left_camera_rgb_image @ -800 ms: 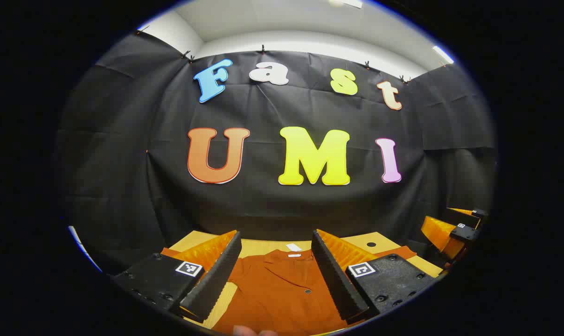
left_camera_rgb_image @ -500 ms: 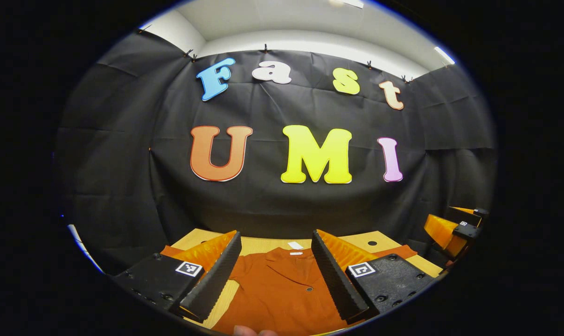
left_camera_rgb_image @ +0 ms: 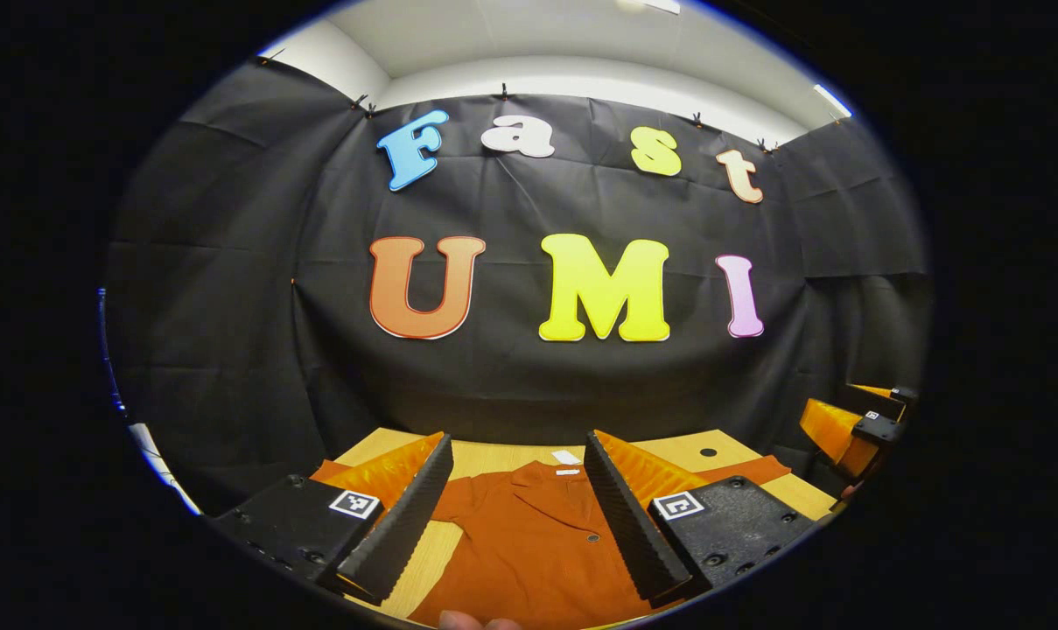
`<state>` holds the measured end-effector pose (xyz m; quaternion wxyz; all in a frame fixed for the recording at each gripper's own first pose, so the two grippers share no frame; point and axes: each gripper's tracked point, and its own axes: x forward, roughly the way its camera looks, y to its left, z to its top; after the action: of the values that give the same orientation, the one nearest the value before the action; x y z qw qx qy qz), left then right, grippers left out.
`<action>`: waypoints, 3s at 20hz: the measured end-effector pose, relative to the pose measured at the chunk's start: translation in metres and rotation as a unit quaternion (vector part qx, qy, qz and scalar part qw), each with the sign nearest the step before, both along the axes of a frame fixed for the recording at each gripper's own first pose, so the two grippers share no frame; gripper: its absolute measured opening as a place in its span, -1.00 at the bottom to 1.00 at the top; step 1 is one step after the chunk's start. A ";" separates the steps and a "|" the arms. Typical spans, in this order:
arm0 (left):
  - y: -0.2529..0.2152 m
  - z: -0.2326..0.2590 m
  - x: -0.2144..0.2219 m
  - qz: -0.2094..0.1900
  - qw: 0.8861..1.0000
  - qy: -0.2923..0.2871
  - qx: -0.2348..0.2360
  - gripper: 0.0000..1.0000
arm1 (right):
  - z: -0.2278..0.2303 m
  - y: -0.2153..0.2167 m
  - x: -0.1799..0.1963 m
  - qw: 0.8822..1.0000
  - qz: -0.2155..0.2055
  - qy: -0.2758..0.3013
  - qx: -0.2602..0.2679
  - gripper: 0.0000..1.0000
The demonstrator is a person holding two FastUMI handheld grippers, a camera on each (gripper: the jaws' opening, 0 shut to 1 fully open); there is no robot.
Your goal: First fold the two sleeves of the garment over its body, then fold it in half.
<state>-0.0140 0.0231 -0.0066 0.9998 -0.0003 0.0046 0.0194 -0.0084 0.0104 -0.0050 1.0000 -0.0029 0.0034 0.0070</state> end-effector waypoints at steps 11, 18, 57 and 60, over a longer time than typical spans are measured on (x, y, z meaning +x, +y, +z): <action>0.001 0.001 0.008 -0.010 1.000 -0.005 0.006 0.95 | 0.003 -0.005 -0.001 1.000 -0.010 0.000 -0.010 0.90; -0.001 -0.003 0.012 -0.014 1.000 -0.004 -0.006 0.95 | 0.000 -0.006 -0.004 1.000 -0.007 0.001 -0.019 0.91; -0.112 -0.024 0.064 -0.068 0.996 0.052 -0.022 0.95 | -0.054 -0.186 0.114 0.993 -0.058 0.103 0.019 0.89; -0.135 -0.030 0.081 -0.064 0.995 0.069 -0.013 0.95 | -0.076 -0.248 0.152 0.990 -0.064 0.123 0.023 0.89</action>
<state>0.0669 -0.1123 -0.0361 0.9962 -0.0121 0.0734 -0.0447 0.1434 -0.2380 -0.0814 0.9901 0.0216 0.1266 -0.0570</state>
